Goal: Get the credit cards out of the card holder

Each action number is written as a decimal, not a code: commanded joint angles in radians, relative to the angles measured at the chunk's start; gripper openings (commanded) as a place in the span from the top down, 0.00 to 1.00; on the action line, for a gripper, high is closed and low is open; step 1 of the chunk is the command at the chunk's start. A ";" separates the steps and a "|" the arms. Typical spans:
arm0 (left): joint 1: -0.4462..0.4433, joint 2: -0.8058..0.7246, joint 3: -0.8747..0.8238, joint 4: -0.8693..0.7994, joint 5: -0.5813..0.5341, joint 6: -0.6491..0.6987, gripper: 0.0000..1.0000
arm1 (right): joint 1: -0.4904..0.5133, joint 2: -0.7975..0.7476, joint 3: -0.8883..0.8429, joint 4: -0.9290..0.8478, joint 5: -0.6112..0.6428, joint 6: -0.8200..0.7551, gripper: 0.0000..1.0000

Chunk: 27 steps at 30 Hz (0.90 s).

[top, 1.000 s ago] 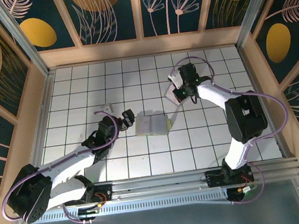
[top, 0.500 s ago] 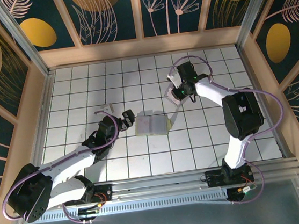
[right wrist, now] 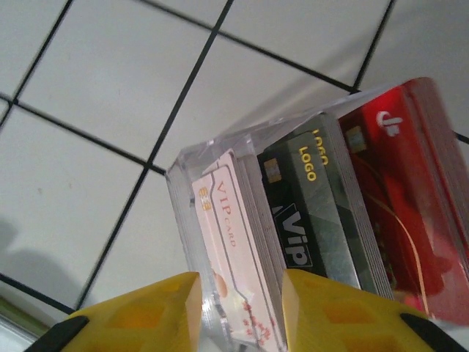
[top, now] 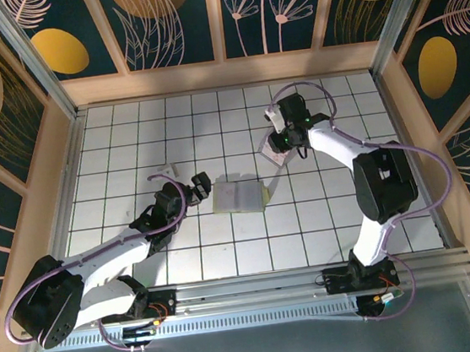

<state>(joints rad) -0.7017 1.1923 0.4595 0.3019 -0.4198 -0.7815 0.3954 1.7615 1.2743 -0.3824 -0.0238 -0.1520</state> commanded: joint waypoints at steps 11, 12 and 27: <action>0.049 -0.023 -0.037 -0.149 -0.169 -0.264 0.01 | 0.376 -0.027 -0.038 -0.006 0.191 0.654 0.55; 0.053 -0.028 -0.045 -0.158 -0.174 -0.285 0.01 | 0.402 -0.005 -0.029 -0.011 0.196 0.680 0.53; 0.058 -0.094 -0.083 -0.221 -0.227 -0.340 0.01 | 0.556 0.210 0.101 -0.081 0.217 0.744 0.23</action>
<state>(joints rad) -0.6495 1.1160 0.3965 0.0952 -0.6155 -1.0981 0.9447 1.9518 1.3323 -0.4282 0.1547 0.5682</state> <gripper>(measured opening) 0.988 0.769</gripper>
